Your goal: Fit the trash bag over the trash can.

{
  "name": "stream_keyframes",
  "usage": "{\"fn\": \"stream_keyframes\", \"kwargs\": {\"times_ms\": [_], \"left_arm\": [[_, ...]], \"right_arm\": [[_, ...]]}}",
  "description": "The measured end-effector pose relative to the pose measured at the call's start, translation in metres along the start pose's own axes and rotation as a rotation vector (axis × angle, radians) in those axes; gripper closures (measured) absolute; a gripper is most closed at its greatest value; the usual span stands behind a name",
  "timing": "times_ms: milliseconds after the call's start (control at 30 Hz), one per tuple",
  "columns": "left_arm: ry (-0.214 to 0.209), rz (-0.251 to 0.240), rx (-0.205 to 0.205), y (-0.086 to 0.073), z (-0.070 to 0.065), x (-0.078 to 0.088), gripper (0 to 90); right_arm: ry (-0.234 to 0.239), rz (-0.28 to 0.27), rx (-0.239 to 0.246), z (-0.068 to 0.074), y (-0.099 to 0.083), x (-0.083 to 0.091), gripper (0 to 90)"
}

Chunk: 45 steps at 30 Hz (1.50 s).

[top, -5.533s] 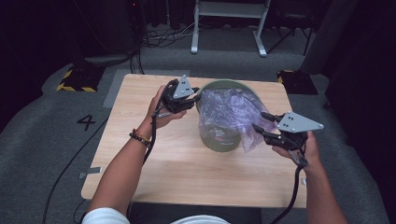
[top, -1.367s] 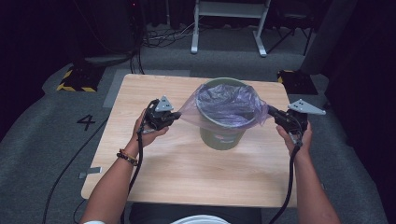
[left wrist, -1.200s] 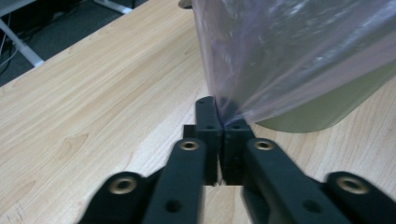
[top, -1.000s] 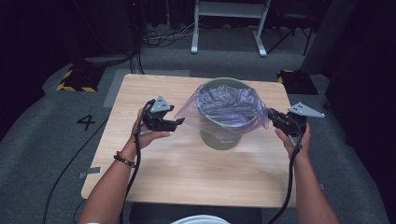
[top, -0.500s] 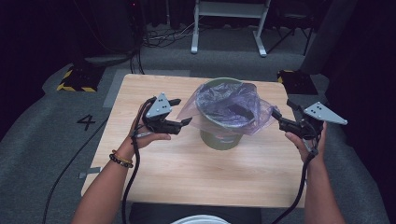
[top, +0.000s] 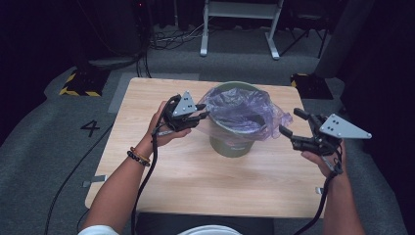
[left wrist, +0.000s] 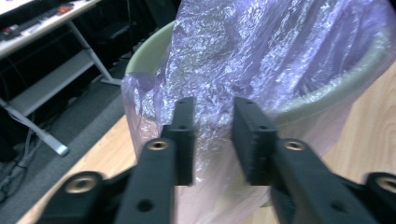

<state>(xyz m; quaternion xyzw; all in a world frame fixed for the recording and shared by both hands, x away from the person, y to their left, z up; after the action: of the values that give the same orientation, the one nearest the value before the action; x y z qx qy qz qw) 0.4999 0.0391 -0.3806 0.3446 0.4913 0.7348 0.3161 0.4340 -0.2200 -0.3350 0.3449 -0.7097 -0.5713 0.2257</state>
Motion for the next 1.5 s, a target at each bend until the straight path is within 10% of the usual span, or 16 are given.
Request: {"fn": "stream_keyframes", "kwargs": {"times_ms": [133,267,467,833,1500], "left_arm": [[0.013,0.013,-0.030,-0.002,0.002,0.000,79.3],[0.016,0.019,-0.041,-0.003,0.005,-0.001,87.8],[0.035,0.019,-0.018,-0.007,0.017,-0.005,90.0],[0.107,0.012,0.026,-0.015,0.051,-0.020,90.0],[0.145,0.078,0.169,-0.060,0.078,-0.072,90.0]], "right_arm": [[0.074,0.054,0.114,0.024,-0.004,-0.005,25.5],[0.043,0.131,0.183,0.022,-0.020,-0.017,34.4],[-0.038,0.188,0.210,0.002,-0.035,-0.031,73.6],[-0.157,0.169,0.152,-0.061,-0.029,-0.060,90.0],[-0.241,0.321,-0.130,-0.125,-0.114,-0.097,90.0]]}}
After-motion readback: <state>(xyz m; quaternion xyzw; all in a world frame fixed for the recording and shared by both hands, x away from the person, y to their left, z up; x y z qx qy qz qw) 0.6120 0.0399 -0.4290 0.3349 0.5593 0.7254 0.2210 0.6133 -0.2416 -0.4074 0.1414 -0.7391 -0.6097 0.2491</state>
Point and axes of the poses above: each handheld gripper's, and its own axes: x roughly backward along the jaws, y roughly out of its top, z roughly to its left, the point moved 10 cm from there along -x, roughly forward along the jaws, and after that the axes turned 14 degrees about -z, right-handed, at the moved point
